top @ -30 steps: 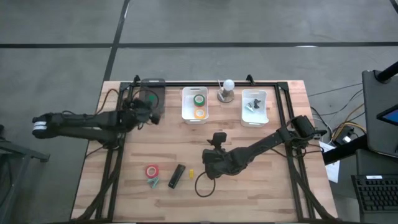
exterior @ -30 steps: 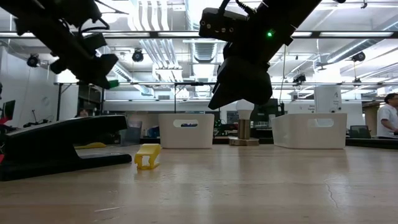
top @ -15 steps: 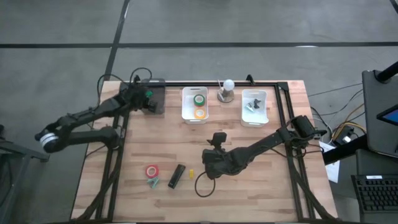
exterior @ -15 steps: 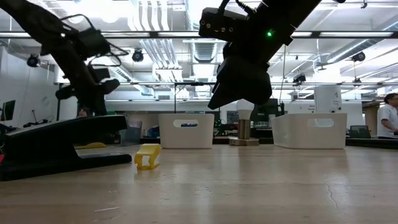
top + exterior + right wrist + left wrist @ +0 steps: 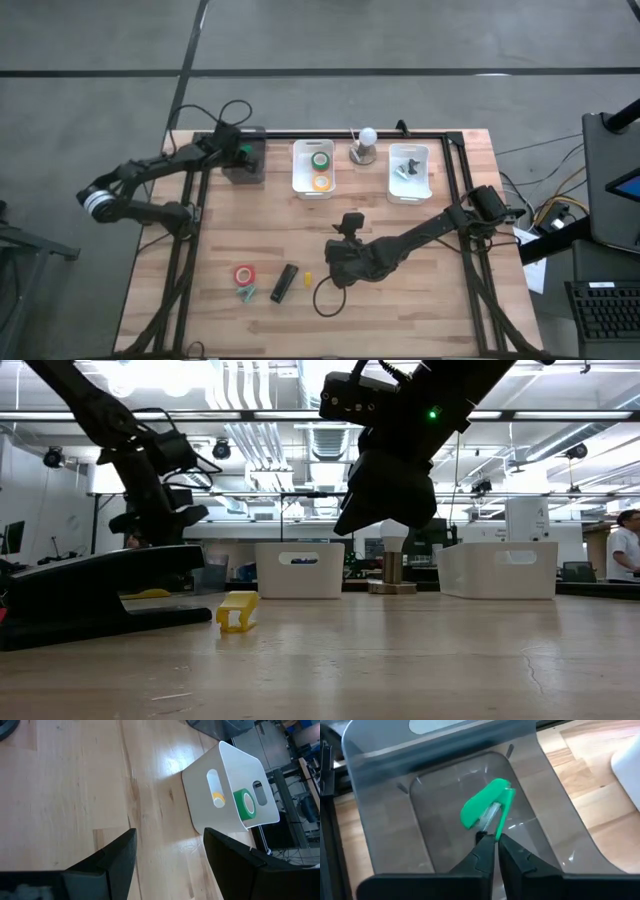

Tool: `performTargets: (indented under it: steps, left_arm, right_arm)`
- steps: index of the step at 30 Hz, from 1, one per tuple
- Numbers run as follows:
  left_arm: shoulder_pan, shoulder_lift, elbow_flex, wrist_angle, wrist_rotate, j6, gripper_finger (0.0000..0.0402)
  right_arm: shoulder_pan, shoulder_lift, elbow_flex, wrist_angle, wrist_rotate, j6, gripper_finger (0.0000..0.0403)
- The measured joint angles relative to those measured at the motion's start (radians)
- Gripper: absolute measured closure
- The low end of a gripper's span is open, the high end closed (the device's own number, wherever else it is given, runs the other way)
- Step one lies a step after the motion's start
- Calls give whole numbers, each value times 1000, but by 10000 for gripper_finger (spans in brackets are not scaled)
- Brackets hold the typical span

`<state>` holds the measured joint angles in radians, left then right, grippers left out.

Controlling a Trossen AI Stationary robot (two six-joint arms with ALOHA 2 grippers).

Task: Pick and place Stapler, Stapler remover, tape
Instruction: Put the green stapler into the black bin, then put the black stapler into the black bin

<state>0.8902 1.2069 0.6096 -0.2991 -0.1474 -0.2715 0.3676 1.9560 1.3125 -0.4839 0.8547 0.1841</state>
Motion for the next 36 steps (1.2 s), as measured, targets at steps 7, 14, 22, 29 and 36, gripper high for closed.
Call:
performTargets:
  steps: [7,14,22,29,36]
  left_arm:
    - [-2,40,35,-16,0,-18,322]
    - [-7,-40,43,-24,203,-21,257]
    - [-217,-246,24,-18,506,-130,232]
    - [-642,-319,23,-10,336,-377,231]
    - [-1126,-255,22,-16,-122,-639,231]
  right_arm:
    - [0,0,0,-3,0,0,177]
    - [0,0,-8,-7,0,0,177]
    - [0,0,-8,-7,0,0,177]
    - [1,0,-8,-28,0,0,177]
    - [0,0,-8,-179,0,76,177]
